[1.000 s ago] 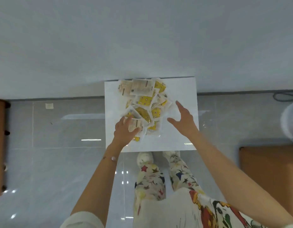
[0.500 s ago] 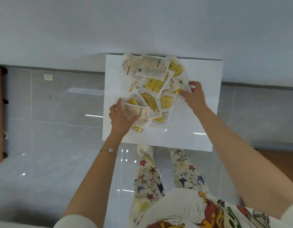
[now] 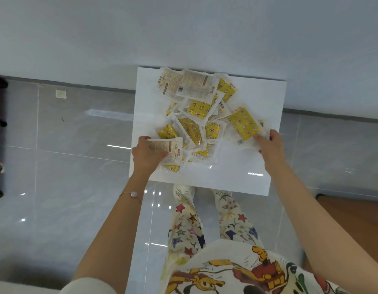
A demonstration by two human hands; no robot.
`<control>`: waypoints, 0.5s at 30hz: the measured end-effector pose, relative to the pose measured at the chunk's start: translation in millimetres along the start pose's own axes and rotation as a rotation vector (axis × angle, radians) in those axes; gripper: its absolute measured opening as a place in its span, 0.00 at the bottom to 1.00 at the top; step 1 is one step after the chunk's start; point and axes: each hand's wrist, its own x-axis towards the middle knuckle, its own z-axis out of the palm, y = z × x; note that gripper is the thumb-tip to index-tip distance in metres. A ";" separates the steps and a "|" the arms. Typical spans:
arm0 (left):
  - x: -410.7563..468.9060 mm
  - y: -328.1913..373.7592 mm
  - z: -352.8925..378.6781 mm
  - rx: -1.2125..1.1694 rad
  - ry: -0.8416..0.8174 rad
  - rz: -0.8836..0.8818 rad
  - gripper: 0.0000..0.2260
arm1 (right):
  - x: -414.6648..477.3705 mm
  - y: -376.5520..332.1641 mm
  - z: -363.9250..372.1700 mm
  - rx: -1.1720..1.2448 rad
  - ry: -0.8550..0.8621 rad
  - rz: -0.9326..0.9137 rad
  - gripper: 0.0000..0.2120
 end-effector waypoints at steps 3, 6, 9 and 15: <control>-1.5 -8.5 -6.5 -0.071 -0.065 0.021 0.19 | -7.2 7.3 -8.8 0.165 -0.018 0.078 0.09; -5.3 -13.7 -11.1 -0.079 -0.148 0.048 0.11 | -11.5 3.1 -4.8 0.279 -0.009 0.148 0.16; -11.1 -16.1 -13.5 -0.092 -0.182 0.057 0.09 | -8.0 -6.4 5.1 0.213 0.096 0.153 0.28; -20.6 -24.2 -15.9 -0.216 -0.177 0.045 0.10 | -3.6 -18.9 14.8 0.070 0.129 0.076 0.27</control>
